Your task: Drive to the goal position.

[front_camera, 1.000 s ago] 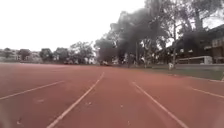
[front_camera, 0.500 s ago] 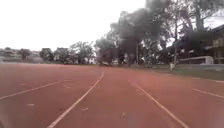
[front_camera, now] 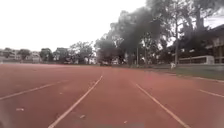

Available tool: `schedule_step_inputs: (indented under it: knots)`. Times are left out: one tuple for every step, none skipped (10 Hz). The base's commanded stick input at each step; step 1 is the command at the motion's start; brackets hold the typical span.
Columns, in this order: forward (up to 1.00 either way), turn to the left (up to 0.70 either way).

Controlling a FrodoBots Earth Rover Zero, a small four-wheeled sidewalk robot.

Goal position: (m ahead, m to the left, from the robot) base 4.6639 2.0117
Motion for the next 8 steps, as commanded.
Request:
schedule_step_inputs:
  knots:
    - [0.45, 0.00]
    - [0.45, 0.00]
    - [0.45, 0.00]
    - [0.45, 0.00]
    - [0.45, 0.00]
    - [0.45, 0.00]
    - [0.45, 0.00]
    - [0.45, 0.00]
